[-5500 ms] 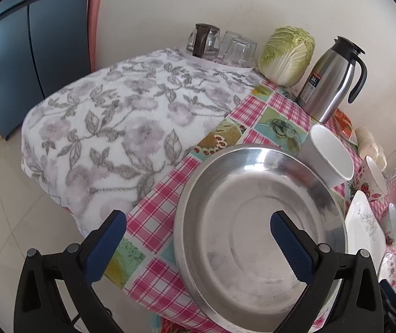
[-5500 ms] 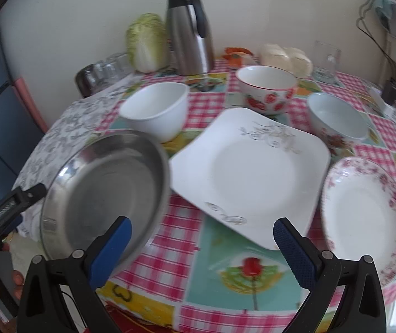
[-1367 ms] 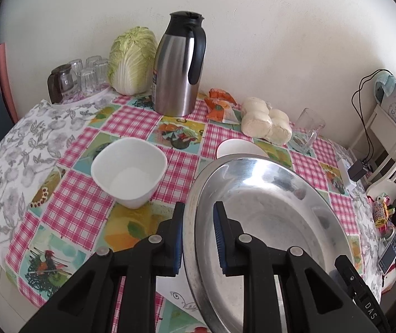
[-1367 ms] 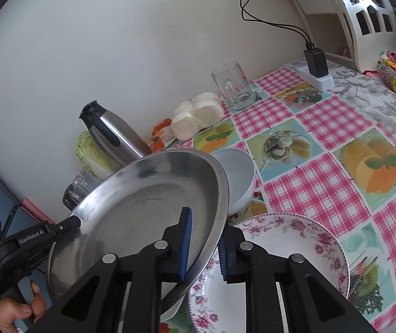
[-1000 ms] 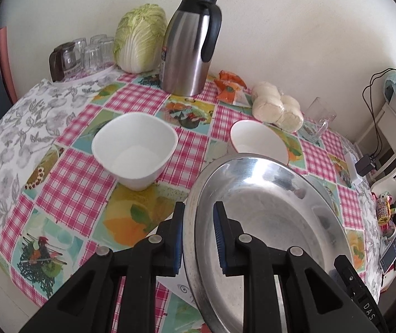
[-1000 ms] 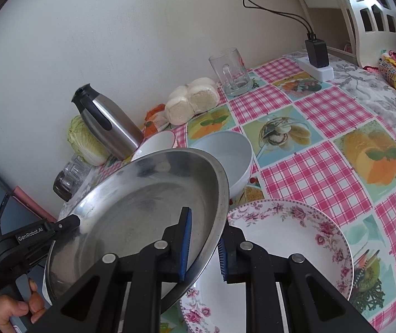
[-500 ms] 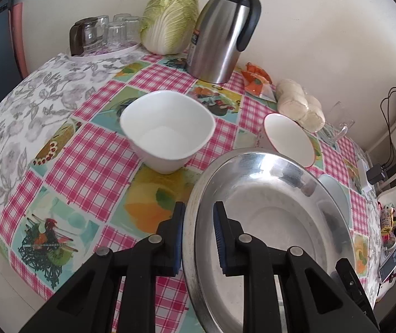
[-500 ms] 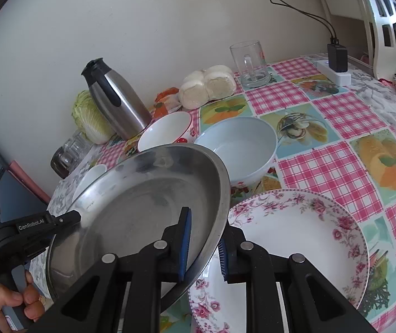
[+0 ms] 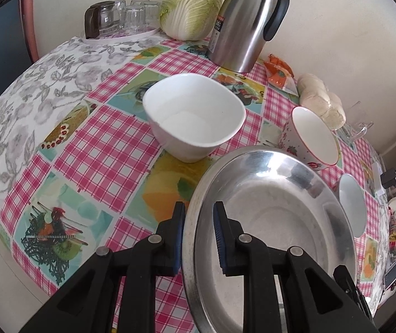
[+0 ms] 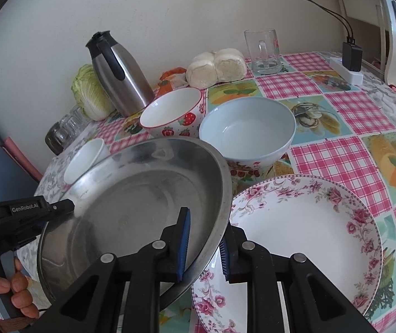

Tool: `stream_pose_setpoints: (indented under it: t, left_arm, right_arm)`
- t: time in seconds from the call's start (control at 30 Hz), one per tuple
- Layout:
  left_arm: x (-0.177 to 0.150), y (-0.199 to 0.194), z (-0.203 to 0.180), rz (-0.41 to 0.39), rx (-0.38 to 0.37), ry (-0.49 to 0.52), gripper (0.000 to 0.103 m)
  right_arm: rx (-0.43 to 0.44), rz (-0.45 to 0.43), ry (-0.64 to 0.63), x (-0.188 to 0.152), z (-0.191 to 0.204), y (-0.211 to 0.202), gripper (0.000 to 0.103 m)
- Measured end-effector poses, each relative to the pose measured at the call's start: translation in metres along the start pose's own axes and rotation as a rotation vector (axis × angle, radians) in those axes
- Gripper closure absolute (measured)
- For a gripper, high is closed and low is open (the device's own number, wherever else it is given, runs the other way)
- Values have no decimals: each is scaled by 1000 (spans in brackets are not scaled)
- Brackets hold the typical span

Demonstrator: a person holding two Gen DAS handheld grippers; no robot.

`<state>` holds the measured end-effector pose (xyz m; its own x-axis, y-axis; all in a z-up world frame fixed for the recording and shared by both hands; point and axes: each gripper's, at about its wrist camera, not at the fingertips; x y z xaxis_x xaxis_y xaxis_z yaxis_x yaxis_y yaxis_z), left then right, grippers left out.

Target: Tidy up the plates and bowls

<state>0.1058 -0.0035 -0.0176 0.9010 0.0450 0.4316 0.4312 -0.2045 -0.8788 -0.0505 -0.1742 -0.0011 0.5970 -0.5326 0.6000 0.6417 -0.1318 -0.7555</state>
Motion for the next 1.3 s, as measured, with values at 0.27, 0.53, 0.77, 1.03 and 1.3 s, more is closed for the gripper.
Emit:
stream_pose_setpoints:
  t: [0.27,0.53,0.77,1.03,1.3]
  left_arm:
    - [1,5,8,16,15,-32,82]
    - [-2,14,3,49,22,-13,82]
    - [-1,17,-2,32,37,14,82]
    - [1,22,-4,28,21,18,81]
    - [4,28,-7,28,15,28,78]
  right_arm:
    - [-8,28,-32,-5,7,8,82]
    - [-44,57,-28,-7,1,17,82]
    - [-72,50,-56,-7,3,20,83]
    - [-91,48,-46,-5,0,24,83]
    - [-105,38,-55,-4,1,27,83]
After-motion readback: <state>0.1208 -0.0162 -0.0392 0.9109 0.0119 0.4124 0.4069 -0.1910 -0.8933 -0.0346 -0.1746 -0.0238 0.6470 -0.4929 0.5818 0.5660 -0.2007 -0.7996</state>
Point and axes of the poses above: each gripper's, at about its wrist camera, not at the fingertips, and y roughly the way its jaws point, z to its left, x to its top, and after that the axes turned 2 degrees about x, right-handed
